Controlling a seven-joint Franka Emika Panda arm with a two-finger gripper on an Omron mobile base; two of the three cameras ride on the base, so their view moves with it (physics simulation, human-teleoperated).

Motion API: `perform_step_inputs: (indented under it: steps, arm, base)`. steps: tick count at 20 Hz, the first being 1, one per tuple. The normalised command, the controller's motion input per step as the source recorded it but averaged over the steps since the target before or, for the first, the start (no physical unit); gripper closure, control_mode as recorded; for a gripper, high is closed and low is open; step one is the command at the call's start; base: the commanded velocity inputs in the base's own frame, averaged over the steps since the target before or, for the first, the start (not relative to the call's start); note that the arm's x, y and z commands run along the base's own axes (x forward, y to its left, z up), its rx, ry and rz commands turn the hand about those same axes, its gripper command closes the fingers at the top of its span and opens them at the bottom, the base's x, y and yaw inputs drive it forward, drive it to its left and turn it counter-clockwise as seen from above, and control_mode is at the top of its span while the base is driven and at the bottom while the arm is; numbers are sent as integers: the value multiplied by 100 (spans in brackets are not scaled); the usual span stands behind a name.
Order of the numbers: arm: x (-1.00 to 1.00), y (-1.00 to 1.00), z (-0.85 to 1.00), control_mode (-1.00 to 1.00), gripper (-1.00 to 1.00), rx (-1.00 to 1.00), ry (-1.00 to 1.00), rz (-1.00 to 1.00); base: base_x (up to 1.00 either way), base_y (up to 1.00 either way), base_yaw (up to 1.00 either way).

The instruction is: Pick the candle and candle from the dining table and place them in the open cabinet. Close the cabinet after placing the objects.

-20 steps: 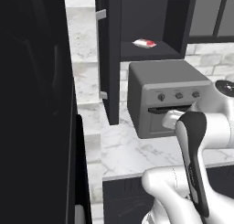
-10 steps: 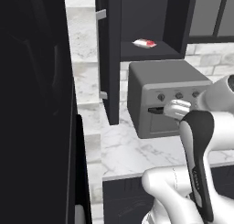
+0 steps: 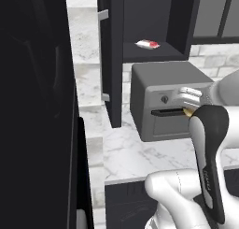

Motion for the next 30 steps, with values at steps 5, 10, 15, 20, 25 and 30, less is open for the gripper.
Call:
perform_step_inputs:
  steps: [5,10,15,20,25,30]
  arm:
    - [0,0,43,-100,100,0,-13,0]
    - [4,0,42,-100,100,0,-13,0]
    - [7,0,45,-100,100,0,-9,0]
    - [3,0,51,-100,100,0,-3,0]
    - [4,0,49,-100,100,0,-1,0]
    - [14,4,38,-100,100,-3,0,0]
  base:
    - [0,0,0]
    - [0,0,0]
    - [0,0,0]
    - [0,0,0]
    - [0,0,0]
    - [0,0,0]
